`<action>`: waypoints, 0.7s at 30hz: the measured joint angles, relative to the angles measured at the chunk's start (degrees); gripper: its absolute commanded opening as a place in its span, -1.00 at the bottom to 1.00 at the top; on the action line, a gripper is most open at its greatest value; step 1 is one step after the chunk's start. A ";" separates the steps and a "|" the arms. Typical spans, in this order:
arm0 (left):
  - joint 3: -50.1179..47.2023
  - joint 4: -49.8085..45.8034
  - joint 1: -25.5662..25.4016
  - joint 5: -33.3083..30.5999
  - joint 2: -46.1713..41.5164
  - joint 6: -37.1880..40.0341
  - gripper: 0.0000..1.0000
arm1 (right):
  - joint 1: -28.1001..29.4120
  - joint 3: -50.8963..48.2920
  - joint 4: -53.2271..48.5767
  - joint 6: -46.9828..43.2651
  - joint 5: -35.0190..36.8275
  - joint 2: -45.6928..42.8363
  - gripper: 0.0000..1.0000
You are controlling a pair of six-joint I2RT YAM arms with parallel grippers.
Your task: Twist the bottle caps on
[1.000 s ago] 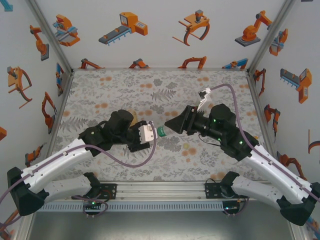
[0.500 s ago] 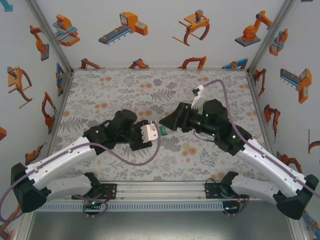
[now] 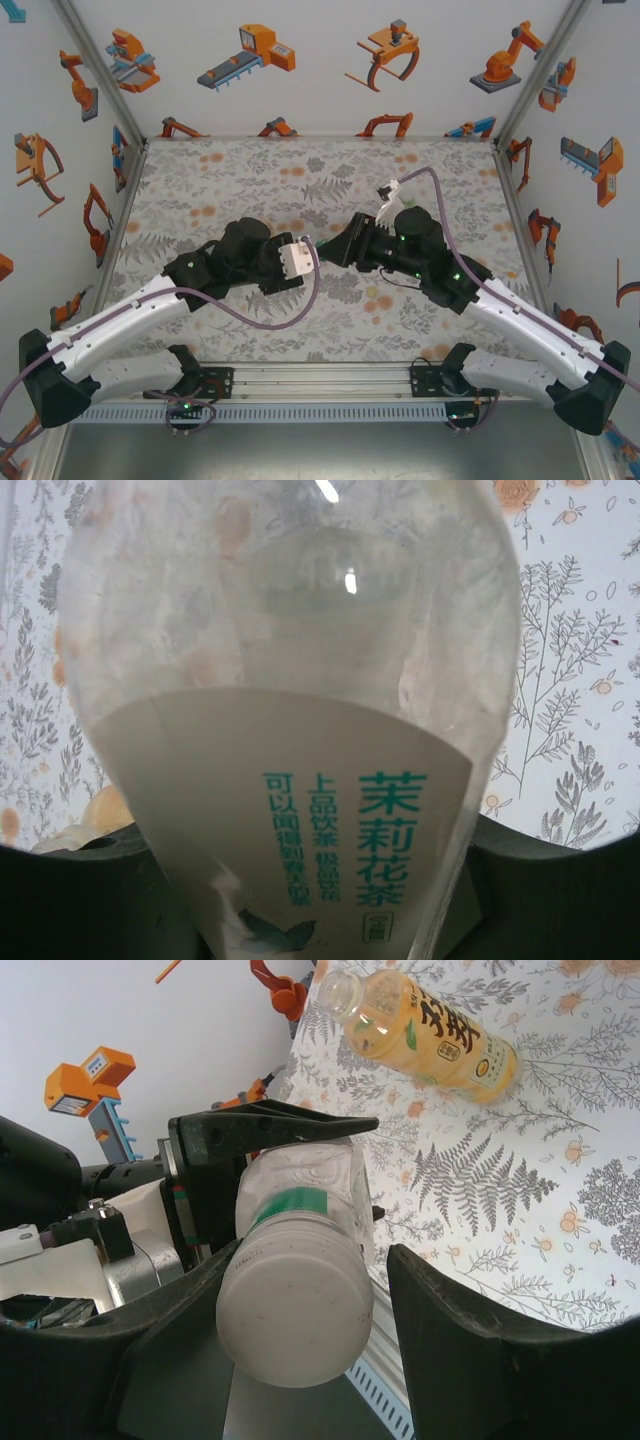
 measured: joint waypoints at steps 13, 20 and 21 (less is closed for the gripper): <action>-0.04 0.33 0.02 0.52 -0.07 0.00 -0.48 | 0.20 -1.18 3.91 0.70 0.28 0.28 -0.32; -0.70 0.90 0.00 1.18 -0.70 -0.07 0.36 | 0.26 -0.87 2.86 -0.70 1.42 0.24 -0.44; -1.07 1.31 0.00 1.60 -1.25 -0.04 0.40 | 0.26 -0.48 1.64 -1.57 2.25 0.24 -0.44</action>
